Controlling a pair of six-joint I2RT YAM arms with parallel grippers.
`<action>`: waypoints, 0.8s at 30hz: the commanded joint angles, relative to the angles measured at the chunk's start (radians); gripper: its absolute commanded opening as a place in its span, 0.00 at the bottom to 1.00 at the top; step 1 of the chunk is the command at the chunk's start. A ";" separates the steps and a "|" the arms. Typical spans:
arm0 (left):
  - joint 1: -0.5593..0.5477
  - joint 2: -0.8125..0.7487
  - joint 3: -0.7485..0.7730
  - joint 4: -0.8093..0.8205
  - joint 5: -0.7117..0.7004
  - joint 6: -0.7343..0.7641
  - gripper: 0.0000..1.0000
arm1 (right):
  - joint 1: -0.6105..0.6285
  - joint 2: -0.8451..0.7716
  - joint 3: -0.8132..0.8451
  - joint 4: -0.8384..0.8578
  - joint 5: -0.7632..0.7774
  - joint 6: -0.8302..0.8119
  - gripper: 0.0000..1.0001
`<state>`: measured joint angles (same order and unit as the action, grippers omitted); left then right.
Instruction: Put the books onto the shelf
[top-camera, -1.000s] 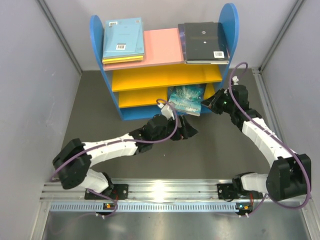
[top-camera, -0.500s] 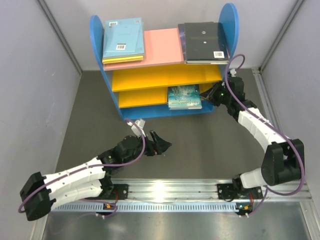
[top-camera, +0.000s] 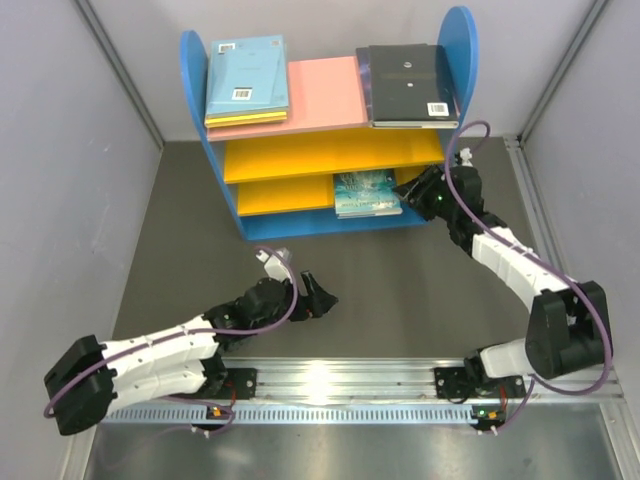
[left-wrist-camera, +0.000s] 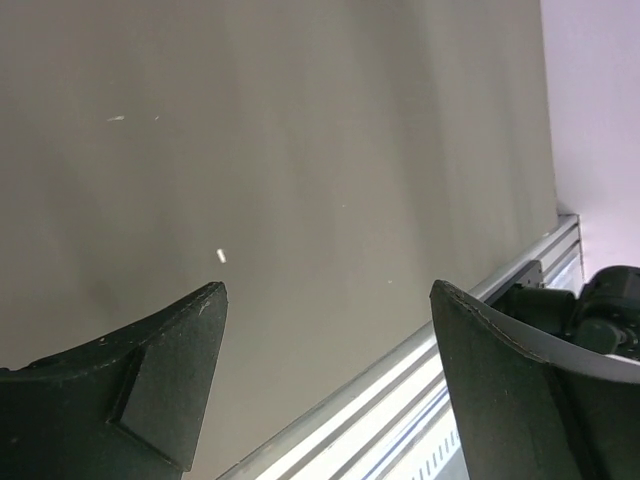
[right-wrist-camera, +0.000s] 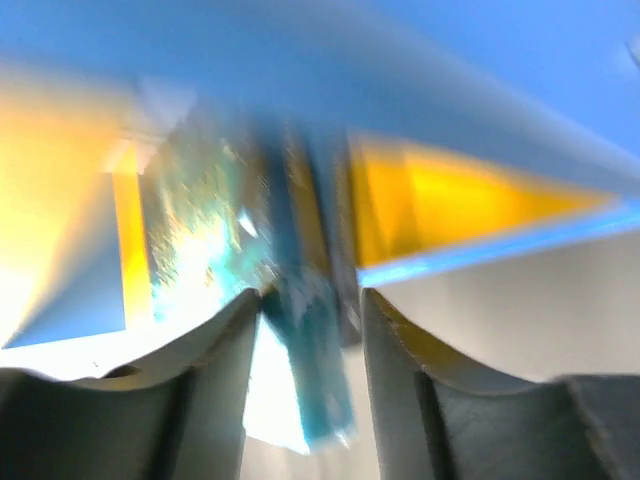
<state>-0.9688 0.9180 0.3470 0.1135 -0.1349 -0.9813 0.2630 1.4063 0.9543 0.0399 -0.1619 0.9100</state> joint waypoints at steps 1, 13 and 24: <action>-0.002 0.013 -0.043 0.096 -0.002 -0.007 0.88 | 0.016 -0.124 -0.057 0.055 0.074 -0.014 0.51; -0.002 0.209 -0.216 0.425 -0.020 0.015 0.88 | 0.019 -0.451 -0.178 -0.164 0.167 -0.157 0.08; -0.001 0.443 -0.237 0.686 0.006 0.055 0.89 | 0.208 -0.248 -0.200 0.035 0.096 -0.137 0.00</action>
<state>-0.9688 1.3087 0.1390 0.7696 -0.1421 -0.9607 0.4274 1.1343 0.7010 -0.0360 -0.0658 0.7849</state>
